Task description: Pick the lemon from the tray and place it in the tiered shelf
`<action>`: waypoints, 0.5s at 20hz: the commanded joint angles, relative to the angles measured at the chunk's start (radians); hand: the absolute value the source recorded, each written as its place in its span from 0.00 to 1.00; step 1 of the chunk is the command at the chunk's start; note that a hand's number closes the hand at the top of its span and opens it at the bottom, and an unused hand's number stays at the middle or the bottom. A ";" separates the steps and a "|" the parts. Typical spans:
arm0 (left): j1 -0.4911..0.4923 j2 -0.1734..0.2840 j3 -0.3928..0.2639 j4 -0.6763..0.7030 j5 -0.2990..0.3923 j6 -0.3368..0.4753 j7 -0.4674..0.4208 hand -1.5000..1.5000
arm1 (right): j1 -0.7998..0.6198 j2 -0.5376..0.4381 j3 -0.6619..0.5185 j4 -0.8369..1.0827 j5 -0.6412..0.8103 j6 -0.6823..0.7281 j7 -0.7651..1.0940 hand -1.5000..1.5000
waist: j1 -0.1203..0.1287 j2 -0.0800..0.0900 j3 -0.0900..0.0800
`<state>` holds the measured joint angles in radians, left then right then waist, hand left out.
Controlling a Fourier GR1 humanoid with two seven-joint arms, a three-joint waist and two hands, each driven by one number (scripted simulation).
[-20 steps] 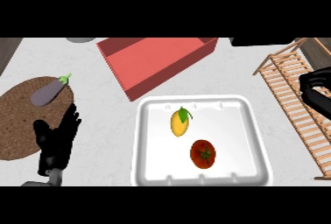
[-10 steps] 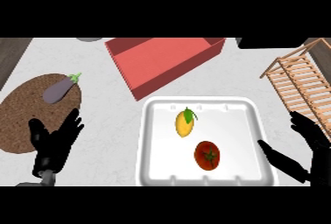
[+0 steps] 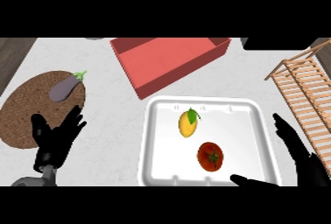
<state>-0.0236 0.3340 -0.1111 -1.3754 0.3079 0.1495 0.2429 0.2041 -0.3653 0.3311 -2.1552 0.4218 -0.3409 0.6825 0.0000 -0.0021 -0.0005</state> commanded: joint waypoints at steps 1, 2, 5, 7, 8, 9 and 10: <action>-0.027 0.017 0.010 0.012 0.017 -0.026 0.054 0.50 | -0.159 0.015 0.085 -0.043 0.138 0.098 0.310 0.00 | 0.018 0.005 -0.004; -0.023 -0.029 -0.013 0.021 -0.023 0.004 -0.010 0.50 | -0.220 0.054 0.081 -0.022 0.157 0.109 0.387 0.00 | 0.014 0.004 -0.003; -0.031 -0.034 0.000 0.050 -0.018 -0.008 -0.021 0.50 | -0.336 0.084 0.062 0.045 0.227 0.173 0.532 0.00 | 0.013 0.005 -0.003; 0.008 -0.022 0.002 0.016 -0.015 -0.013 0.000 0.50 | -0.407 0.157 0.100 0.053 0.307 0.195 0.623 0.00 | 0.013 0.002 -0.002; -0.026 0.003 0.018 0.012 -0.002 -0.021 0.035 0.50 | -0.484 0.184 0.072 0.106 0.321 0.211 0.664 0.00 | 0.021 0.004 -0.003; -0.009 -0.001 0.006 0.004 0.000 -0.040 0.026 0.50 | -0.459 0.231 0.116 0.186 0.364 0.175 0.635 0.00 | 0.021 0.004 -0.002; -0.042 -0.020 0.011 0.056 -0.018 -0.017 0.001 0.50 | -0.517 0.224 0.072 0.211 0.370 0.222 0.663 0.00 | 0.016 0.006 -0.003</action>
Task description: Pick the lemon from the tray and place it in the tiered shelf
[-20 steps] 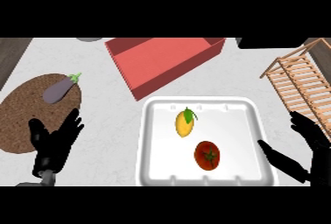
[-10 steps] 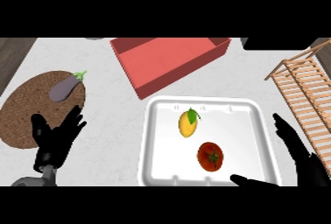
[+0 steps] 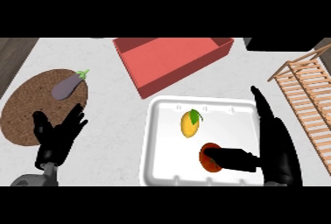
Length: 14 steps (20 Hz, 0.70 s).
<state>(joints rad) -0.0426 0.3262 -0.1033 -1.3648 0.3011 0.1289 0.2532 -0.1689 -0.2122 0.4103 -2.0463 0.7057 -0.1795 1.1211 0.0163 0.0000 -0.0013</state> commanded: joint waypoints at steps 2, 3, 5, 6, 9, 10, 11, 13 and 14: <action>-0.031 -0.043 -0.008 0.040 -0.015 0.028 0.010 0.50 | -0.158 0.115 0.016 0.173 0.133 0.069 0.228 0.00 | -0.004 0.003 -0.001; -0.009 0.000 0.016 0.060 0.008 -0.043 -0.029 0.50 | -0.175 0.138 0.004 0.190 0.121 0.098 0.254 0.00 | -0.002 0.003 -0.002; 0.018 0.019 0.025 0.012 0.008 -0.039 -0.009 0.50 | -0.174 0.170 -0.014 0.212 0.122 0.121 0.271 0.00 | -0.003 -0.001 -0.001; 0.032 -0.024 -0.011 0.013 -0.029 -0.006 -0.041 0.50 | -0.227 0.202 -0.024 0.235 0.116 0.147 0.288 0.00 | -0.002 0.000 -0.001; -0.001 -0.036 -0.009 0.033 -0.025 -0.001 -0.013 0.50 | -0.235 0.209 -0.008 0.339 0.105 0.142 0.269 0.00 | -0.005 0.001 0.000; -0.004 -0.020 0.017 0.049 -0.008 -0.023 -0.026 0.50 | -0.265 0.210 -0.004 0.366 0.104 0.139 0.283 0.00 | -0.004 0.002 0.000; 0.015 -0.067 -0.037 0.012 -0.057 0.040 -0.009 0.50 | -0.307 0.210 -0.062 0.384 0.070 0.179 0.268 0.00 | -0.002 0.001 0.001; -0.025 -0.021 0.022 0.064 -0.008 -0.030 -0.014 0.50 | -0.287 0.211 0.020 0.423 0.100 0.099 0.306 0.00 | -0.005 0.002 0.000; -0.012 -0.035 0.009 0.045 -0.017 -0.009 0.002 0.50 | -0.274 0.211 0.045 0.422 0.104 0.129 0.317 0.00 | -0.006 0.000 0.000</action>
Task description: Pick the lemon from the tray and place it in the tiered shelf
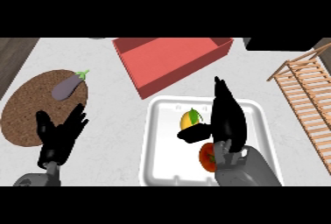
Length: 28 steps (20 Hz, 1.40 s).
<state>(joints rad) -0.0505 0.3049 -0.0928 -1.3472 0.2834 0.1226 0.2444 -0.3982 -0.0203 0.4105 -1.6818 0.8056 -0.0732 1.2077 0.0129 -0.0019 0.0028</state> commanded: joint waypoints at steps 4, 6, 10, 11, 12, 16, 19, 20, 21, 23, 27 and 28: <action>-0.041 -0.013 0.006 0.030 -0.016 0.014 0.027 0.50 | -0.069 0.020 0.025 0.104 0.007 -0.020 0.265 0.00 | -0.007 0.002 -0.004; 0.008 0.006 0.010 0.012 0.001 -0.026 0.019 0.50 | -0.077 0.020 0.013 0.158 0.035 -0.015 0.246 0.00 | 0.000 0.002 -0.004; 0.031 -0.012 0.000 -0.003 -0.020 -0.009 0.001 0.50 | -0.027 0.020 0.087 0.191 0.058 -0.096 0.253 0.00 | 0.003 0.001 -0.003; -0.007 -0.026 0.005 0.042 -0.021 -0.005 -0.001 0.50 | -0.068 0.020 0.085 0.184 0.031 -0.075 0.279 0.00 | -0.002 0.002 -0.004; 0.009 -0.032 0.003 0.044 -0.032 -0.004 -0.031 0.50 | -0.049 0.020 0.076 0.147 0.035 -0.052 0.278 0.00 | -0.007 0.001 -0.004; -0.016 -0.013 0.024 -0.006 -0.010 -0.007 0.038 0.50 | -0.057 0.020 0.094 0.236 0.041 -0.109 0.256 0.00 | 0.001 0.001 -0.003; 0.053 -0.014 0.025 -0.024 -0.020 -0.016 -0.010 0.50 | -0.004 0.020 0.029 0.243 0.080 -0.082 0.181 0.00 | -0.005 0.000 -0.003; -0.019 -0.008 0.023 0.008 -0.025 -0.019 0.026 0.50 | -0.087 0.020 0.057 0.272 0.042 -0.078 0.254 0.00 | -0.002 0.002 -0.003; -0.053 -0.020 0.036 0.052 -0.020 -0.011 0.023 0.50 | -0.033 0.020 0.095 0.264 0.077 -0.112 0.260 0.00 | -0.011 0.002 -0.004; 0.006 -0.028 0.009 0.000 -0.033 -0.010 0.028 0.50 | -0.055 0.020 0.042 0.347 0.070 -0.155 0.200 0.00 | 0.005 0.004 -0.003; -0.016 -0.006 0.035 -0.002 -0.022 -0.026 0.050 0.50 | -0.052 0.020 0.068 0.367 0.083 -0.145 0.213 0.00 | 0.000 0.003 -0.003; 0.033 -0.022 0.022 0.011 -0.033 -0.034 0.001 0.50 | -0.032 0.020 0.024 0.361 0.119 -0.126 0.165 0.00 | -0.006 0.002 -0.003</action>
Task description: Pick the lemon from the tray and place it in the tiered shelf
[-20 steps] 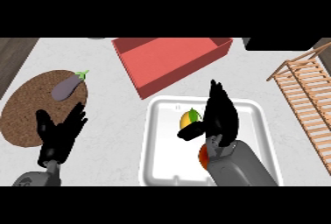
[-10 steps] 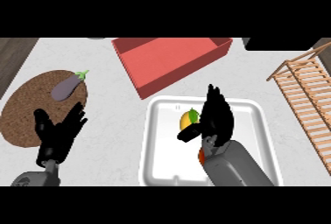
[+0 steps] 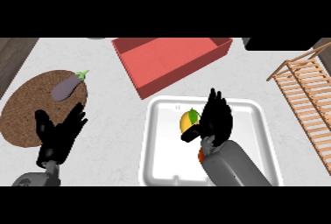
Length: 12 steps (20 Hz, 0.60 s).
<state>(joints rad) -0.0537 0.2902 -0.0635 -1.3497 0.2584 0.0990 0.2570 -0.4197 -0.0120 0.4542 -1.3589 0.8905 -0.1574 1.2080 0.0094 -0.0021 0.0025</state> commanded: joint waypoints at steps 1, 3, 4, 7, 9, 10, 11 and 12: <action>0.000 -0.008 0.005 0.045 0.004 -0.031 -0.018 0.50 | -0.028 0.011 -0.004 0.071 0.027 -0.072 0.163 0.00 | -0.002 0.004 -0.003; 0.007 0.006 0.021 -0.008 0.012 -0.018 0.029 0.50 | -0.019 0.011 0.019 0.093 0.006 -0.127 0.151 0.00 | 0.003 0.003 -0.002; 0.035 0.001 0.016 -0.019 0.009 -0.028 0.008 0.50 | 0.020 0.011 0.015 0.018 0.038 -0.082 0.155 0.00 | -0.005 0.000 -0.003; 0.035 0.007 0.029 -0.002 0.002 -0.033 -0.007 0.50 | -0.046 0.011 0.007 0.155 -0.006 -0.178 0.117 0.00 | 0.008 0.004 -0.002; -0.023 -0.008 0.034 0.060 -0.004 -0.031 -0.003 0.50 | -0.048 0.011 0.007 0.192 -0.018 -0.196 0.075 0.00 | 0.000 0.005 -0.003; -0.019 -0.012 0.034 0.049 -0.005 -0.030 -0.007 0.50 | -0.056 0.012 -0.003 0.193 -0.022 -0.219 0.068 0.00 | 0.001 0.005 -0.002; 0.041 -0.013 0.001 -0.113 -0.019 0.012 0.066 0.50 | -0.093 0.012 0.040 0.191 -0.021 -0.198 0.136 0.00 | 0.013 0.001 -0.002; 0.013 -0.028 0.024 0.038 -0.018 -0.020 -0.019 0.50 | -0.094 0.012 -0.014 0.210 -0.038 -0.184 0.075 0.00 | 0.001 0.004 -0.003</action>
<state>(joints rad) -0.0425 0.2801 -0.0429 -1.3588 0.2517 0.0808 0.2606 -0.4662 -0.0083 0.4529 -1.1997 0.8729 -0.2720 1.1487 0.0133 -0.0018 0.0022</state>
